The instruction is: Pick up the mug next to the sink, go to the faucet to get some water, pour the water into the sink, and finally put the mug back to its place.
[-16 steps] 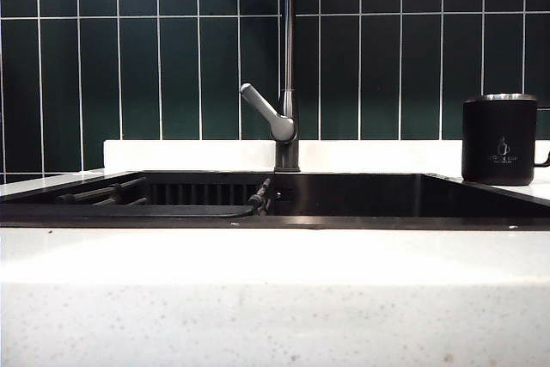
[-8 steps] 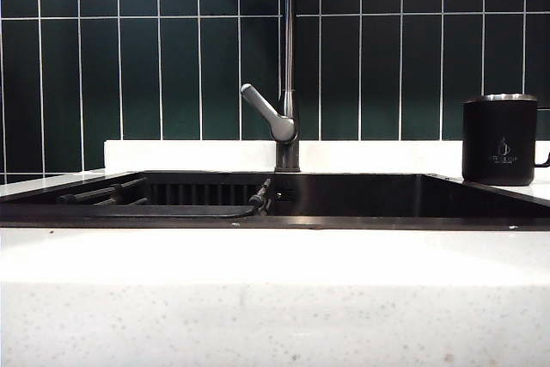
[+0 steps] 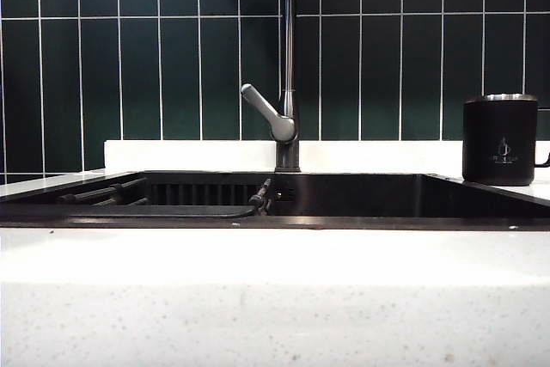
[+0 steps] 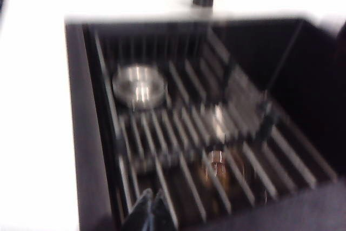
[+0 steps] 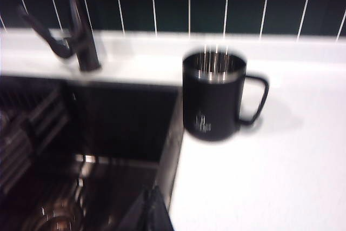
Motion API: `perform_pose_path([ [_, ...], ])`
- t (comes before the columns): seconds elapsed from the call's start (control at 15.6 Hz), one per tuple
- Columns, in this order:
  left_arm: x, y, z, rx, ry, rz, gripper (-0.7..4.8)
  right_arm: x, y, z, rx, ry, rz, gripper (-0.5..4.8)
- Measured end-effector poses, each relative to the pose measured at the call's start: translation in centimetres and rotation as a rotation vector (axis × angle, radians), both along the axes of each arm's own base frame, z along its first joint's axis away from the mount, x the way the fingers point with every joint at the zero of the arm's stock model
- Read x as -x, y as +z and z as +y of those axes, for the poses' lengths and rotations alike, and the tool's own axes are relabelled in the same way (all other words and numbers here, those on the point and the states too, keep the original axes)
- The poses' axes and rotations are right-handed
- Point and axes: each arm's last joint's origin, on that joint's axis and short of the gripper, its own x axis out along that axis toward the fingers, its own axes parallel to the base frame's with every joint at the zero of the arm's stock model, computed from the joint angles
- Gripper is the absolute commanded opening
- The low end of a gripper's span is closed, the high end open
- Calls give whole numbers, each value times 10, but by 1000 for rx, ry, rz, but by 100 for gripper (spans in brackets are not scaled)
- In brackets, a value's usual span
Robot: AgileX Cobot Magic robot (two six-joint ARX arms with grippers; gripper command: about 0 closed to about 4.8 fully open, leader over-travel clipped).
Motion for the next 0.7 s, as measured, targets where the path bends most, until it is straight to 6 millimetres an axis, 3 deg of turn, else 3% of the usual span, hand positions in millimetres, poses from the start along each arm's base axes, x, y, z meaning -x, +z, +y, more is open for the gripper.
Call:
perform_pose_path([
  [0.38,16,-4,4,37,0,-138,-6,4,-20,-1,5,3,4,-9],
  [0.7,12,-13,3,30,10,-132,-6,-5,-39,2,11,41,4,-9],
])
